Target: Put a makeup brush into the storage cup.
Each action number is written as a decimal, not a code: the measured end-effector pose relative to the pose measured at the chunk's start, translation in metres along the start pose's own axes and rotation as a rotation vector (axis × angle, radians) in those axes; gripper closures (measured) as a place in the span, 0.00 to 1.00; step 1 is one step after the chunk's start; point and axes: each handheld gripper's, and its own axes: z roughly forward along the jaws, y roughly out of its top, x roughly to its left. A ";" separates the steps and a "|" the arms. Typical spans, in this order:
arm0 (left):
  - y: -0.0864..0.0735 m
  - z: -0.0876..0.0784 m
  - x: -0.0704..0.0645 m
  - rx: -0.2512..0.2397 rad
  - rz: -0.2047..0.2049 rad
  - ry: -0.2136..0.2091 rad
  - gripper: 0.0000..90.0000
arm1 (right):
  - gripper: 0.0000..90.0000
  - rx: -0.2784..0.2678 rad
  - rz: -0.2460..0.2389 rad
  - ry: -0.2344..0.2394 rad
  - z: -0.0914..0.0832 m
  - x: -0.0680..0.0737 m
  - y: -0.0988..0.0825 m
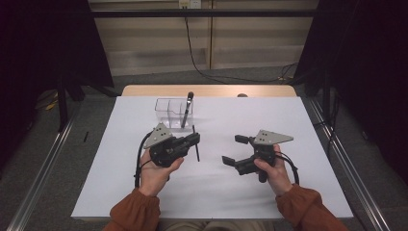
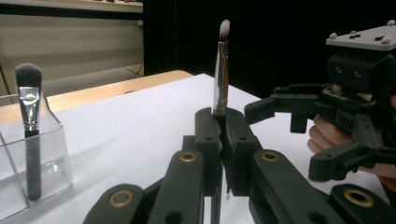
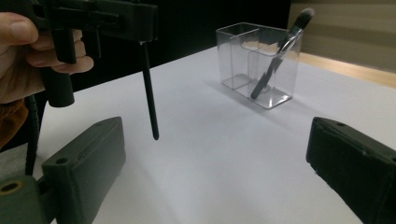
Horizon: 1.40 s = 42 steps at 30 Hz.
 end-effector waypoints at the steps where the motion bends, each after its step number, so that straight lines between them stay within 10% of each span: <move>1: 0.000 -0.001 0.001 -0.003 -0.004 0.005 0.95 | 0.05 0.004 -0.001 -0.014 -0.002 -0.001 -0.001; 18: 0.000 -0.017 0.014 -0.008 -0.014 0.055 0.95 | 0.00 -0.025 0.000 -0.235 -0.053 -0.012 -0.029; 42: 0.007 -0.026 0.030 -0.007 -0.022 0.089 0.95 | 0.00 -0.056 0.029 -0.388 -0.100 -0.021 -0.047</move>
